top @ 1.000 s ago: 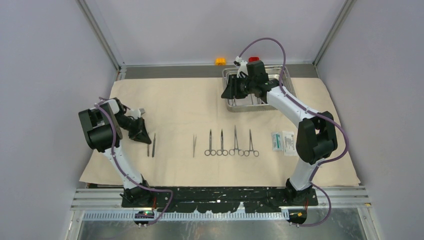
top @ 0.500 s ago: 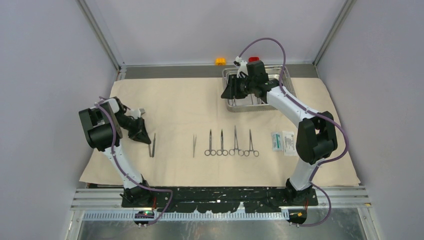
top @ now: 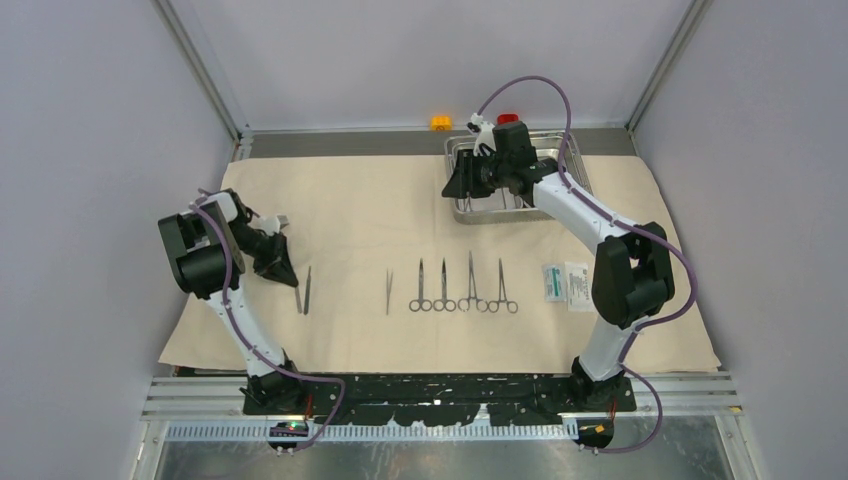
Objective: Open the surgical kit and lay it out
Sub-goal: Place the medical item in the surgical kit.
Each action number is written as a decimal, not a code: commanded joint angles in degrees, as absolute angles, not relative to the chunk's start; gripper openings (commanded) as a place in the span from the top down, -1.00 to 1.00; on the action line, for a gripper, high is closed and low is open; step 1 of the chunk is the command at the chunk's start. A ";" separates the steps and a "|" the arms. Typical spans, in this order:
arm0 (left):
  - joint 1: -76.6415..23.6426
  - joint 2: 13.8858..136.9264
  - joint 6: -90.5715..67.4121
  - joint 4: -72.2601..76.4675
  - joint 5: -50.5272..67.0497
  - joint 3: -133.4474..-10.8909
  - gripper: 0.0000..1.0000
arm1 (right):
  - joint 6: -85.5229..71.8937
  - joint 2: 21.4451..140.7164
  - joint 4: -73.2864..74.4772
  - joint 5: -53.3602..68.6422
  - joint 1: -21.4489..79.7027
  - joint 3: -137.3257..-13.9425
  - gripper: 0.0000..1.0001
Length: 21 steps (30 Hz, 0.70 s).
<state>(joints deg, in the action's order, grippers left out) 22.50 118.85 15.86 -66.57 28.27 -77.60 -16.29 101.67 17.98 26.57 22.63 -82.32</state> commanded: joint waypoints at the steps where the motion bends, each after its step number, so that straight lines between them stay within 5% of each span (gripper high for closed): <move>1: 22.70 120.01 18.07 -64.31 25.75 -79.59 0.75 | -16.36 101.73 15.65 27.07 22.33 -82.54 0.10; 12: 21.81 121.67 20.89 -68.48 25.51 -83.36 1.00 | -16.41 103.08 15.65 26.99 22.33 -82.79 0.10; 21: 20.51 121.48 21.87 -69.20 27.64 -81.87 1.00 | -16.40 103.44 15.68 26.72 22.37 -82.66 0.10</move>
